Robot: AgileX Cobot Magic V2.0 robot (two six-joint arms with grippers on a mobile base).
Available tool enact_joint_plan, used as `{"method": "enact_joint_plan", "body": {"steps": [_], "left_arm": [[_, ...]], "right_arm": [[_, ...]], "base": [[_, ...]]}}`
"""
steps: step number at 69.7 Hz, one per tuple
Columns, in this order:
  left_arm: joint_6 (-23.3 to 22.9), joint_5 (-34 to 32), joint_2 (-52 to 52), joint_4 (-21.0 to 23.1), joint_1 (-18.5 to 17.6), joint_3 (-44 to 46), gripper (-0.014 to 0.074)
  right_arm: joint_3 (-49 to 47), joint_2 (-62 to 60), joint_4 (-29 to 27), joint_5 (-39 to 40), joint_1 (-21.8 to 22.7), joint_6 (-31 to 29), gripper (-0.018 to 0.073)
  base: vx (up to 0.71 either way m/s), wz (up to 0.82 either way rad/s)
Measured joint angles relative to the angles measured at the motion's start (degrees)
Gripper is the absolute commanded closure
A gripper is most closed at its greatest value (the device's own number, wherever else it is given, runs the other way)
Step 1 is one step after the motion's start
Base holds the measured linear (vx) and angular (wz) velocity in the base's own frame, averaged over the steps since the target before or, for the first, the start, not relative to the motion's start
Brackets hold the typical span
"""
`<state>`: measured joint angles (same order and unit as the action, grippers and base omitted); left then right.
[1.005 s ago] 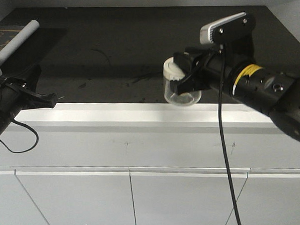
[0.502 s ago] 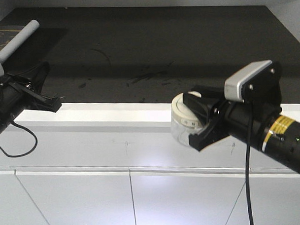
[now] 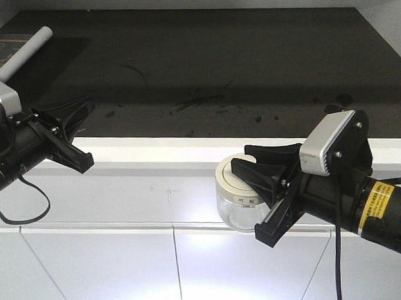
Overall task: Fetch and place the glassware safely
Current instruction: 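Lift the jar and pull it out of the hood with the right gripper, then hold the jar in the right gripper while the base drives away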
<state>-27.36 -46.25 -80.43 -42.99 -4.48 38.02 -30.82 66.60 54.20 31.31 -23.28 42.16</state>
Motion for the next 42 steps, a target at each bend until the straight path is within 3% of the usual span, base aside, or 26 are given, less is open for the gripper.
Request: {"method": "enact_joint_plan", "body": {"steps": [42], "left_arm": [[-0.05,0.00,0.00,-0.24,0.00,0.00,0.0603]], "right_arm": [[0.00,0.00,0.45,2.36,0.00,0.32,0.0563]], "base": [[0.00,0.00]]}}
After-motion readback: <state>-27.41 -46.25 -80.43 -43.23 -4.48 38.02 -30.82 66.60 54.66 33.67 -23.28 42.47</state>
